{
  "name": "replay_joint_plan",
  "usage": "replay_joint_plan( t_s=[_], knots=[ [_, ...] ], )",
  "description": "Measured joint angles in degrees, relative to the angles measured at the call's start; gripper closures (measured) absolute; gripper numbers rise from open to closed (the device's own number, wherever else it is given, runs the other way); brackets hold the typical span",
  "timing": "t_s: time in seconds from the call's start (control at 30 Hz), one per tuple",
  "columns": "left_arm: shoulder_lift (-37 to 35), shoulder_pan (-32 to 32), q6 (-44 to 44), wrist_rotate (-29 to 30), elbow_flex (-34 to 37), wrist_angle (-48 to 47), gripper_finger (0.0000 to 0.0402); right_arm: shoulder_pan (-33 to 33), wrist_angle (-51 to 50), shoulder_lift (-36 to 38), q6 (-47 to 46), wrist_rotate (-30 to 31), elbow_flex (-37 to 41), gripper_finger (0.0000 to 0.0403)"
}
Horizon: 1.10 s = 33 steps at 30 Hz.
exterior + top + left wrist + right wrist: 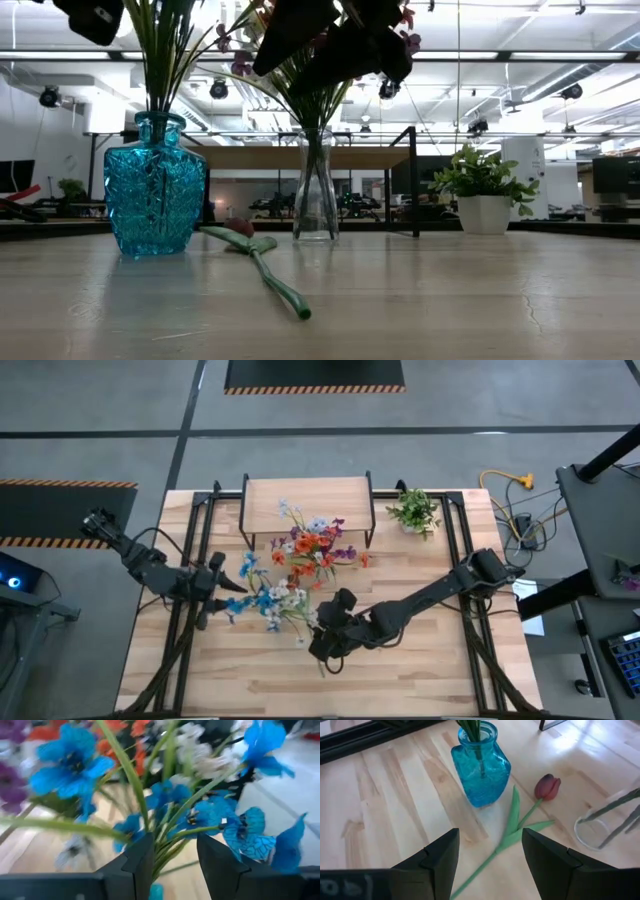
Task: Pick and place flowers into a vace then onto a shelf
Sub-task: Put the red flower into the transparent vase
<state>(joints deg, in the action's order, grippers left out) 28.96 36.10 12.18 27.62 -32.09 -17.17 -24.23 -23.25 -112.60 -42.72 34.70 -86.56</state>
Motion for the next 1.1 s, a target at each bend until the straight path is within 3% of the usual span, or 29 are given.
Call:
replay_joint_plan(
  t_s=[0.23,0.5,0.83,0.97,1.1],
  knots=[
    [-2.23,0.0,-6.89,-4.26,7.42,12.94,0.0267,-0.17,-0.02,0.4,2.84,0.02,0.0,0.0195],
    [-7.9,0.0,-7.66,-4.33,13.03,16.58,0.0267,-0.15,-0.05,0.7,4.4,0.01,0.0,0.0196],
    [-12.99,-0.35,-15.14,-3.13,24.33,33.44,0.0267,-0.15,-0.04,0.72,6.39,0.0,0.0,0.0206],
    [-16.42,-3.53,-17.74,2.04,27.26,35.24,0.0267,-0.15,-0.04,0.72,6.39,0.0,0.0,0.0211],
    [-21.18,-9.0,-18.93,-1.66,29.05,34.77,0.0267,-0.17,-0.03,0.75,6.39,0.0,0.0,0.0213]
  ],
)
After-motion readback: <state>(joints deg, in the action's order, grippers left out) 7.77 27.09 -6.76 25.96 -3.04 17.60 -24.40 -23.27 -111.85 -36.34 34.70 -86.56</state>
